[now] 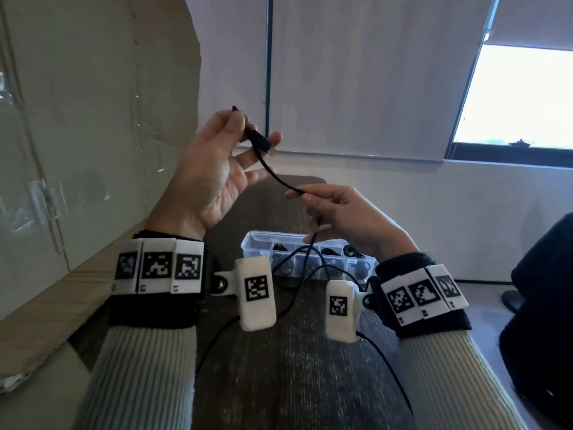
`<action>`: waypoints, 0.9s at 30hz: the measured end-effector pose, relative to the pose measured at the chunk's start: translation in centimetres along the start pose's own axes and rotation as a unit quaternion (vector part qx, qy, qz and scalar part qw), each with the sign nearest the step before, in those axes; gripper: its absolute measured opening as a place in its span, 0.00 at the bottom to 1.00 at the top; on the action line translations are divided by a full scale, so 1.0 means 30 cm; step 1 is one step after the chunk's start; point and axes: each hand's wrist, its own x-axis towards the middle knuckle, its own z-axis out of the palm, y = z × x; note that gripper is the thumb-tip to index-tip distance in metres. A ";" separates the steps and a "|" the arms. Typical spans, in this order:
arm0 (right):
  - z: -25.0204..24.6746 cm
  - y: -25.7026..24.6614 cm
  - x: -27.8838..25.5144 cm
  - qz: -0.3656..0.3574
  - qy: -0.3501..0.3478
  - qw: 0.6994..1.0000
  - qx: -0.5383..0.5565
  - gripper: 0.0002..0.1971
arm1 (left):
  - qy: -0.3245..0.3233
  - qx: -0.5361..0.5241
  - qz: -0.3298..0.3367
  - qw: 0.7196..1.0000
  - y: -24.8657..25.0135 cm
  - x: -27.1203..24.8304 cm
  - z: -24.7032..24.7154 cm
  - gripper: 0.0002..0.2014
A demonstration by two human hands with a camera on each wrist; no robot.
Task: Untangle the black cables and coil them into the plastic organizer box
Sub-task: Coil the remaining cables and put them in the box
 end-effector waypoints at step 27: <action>-0.011 -0.136 -0.035 -0.158 0.200 0.965 -0.066 0.02 | -0.183 0.421 -0.045 0.887 -0.116 0.003 0.030 0.20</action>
